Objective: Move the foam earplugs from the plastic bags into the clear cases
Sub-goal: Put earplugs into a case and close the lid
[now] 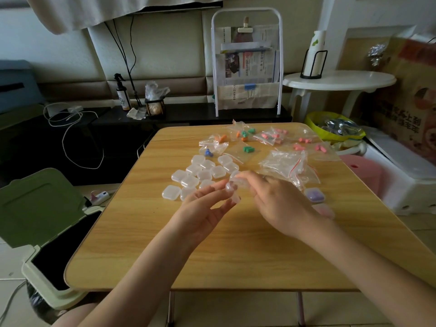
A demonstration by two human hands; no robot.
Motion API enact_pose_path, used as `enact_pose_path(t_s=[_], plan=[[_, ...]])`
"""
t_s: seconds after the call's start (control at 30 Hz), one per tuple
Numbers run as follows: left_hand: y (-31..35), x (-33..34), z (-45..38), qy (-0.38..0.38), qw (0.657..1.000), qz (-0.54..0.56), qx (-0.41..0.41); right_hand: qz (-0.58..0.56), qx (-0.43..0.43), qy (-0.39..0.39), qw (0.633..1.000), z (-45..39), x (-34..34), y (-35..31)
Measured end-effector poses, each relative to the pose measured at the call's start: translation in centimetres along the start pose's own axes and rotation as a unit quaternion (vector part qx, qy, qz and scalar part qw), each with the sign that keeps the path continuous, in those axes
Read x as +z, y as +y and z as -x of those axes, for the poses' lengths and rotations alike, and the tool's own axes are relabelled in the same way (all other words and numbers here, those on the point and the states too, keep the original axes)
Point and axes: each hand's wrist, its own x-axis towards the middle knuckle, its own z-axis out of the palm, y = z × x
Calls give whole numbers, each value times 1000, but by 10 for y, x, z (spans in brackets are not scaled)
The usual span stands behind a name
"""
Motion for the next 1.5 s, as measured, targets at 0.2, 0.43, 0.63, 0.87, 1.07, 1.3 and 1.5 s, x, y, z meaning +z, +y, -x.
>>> enact_pose_path(t_s=[0.2, 0.43, 0.63, 0.87, 1.07, 1.3, 1.5], plan=[[-1, 12, 13, -88, 991, -45, -89, -136, 117, 11, 984, -3, -4, 11], [-2, 13, 10, -24, 999, -7, -39, -474, 290, -28, 831, -9, -5, 7], [-4, 9, 5, -16, 998, -44, 35, -487, 257, 20, 835, -5, -12, 6], [-8, 17, 6, -2, 995, -83, 61, -418, 220, 57, 880, -3, -10, 1], [-9, 16, 4, -30, 995, -85, 32, -368, 165, 1, 915, -2, -15, 3], [-12, 17, 5, -32, 999, -31, 1, -404, 203, 34, 891, 2, -5, -9], [-13, 8, -1, 54, 997, -46, 11, -334, 199, 13, 921, 1, 1, 0]])
